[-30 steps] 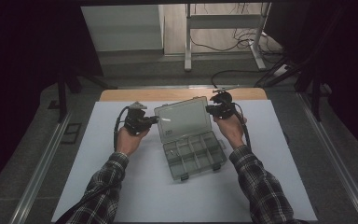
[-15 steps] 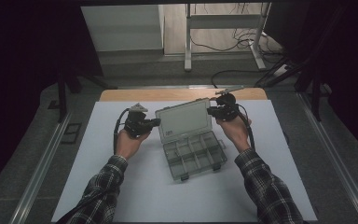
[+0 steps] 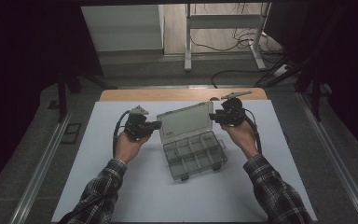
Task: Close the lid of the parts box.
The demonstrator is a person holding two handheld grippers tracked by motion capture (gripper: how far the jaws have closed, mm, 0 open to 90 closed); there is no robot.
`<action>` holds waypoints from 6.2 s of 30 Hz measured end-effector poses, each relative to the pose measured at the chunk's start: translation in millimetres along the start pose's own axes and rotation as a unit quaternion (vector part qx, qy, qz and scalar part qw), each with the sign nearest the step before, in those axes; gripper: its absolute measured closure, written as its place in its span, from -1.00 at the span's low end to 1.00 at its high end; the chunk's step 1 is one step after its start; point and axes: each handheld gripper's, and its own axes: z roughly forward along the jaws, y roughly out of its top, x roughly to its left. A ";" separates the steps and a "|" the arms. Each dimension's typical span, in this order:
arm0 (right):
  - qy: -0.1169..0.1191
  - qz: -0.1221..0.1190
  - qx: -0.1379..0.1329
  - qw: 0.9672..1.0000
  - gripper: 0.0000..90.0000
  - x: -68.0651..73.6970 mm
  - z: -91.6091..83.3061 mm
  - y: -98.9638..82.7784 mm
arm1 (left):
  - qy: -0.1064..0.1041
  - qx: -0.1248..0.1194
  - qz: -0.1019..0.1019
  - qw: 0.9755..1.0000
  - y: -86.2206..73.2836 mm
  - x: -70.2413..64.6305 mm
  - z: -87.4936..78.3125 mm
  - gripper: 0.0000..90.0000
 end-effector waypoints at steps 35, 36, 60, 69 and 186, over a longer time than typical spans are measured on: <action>0.075 -0.086 -0.018 0.993 -0.96 36.6 -47.6 -52.0 | -0.031 -0.001 0.015 0.999 -10.6 -42.5 -17.5 0.91; 0.075 -0.087 -0.017 0.993 -0.96 37.4 -48.7 -53.5 | -0.031 -0.001 0.015 0.999 -11.1 -43.3 -18.1 0.91; 0.084 -0.075 -0.027 0.993 -0.94 40.2 -75.4 -83.3 | -0.047 0.017 0.026 0.998 -27.2 -66.1 -23.5 0.90; 0.076 -0.071 -0.019 0.994 -0.97 45.0 -80.8 -89.0 | -0.052 0.024 0.019 0.998 -36.7 -73.6 -25.0 0.90; 0.078 -0.128 0.090 0.985 0.96 62.3 -35.8 -112.7 | -0.022 0.093 0.031 0.995 -65.4 -96.3 -0.1 0.88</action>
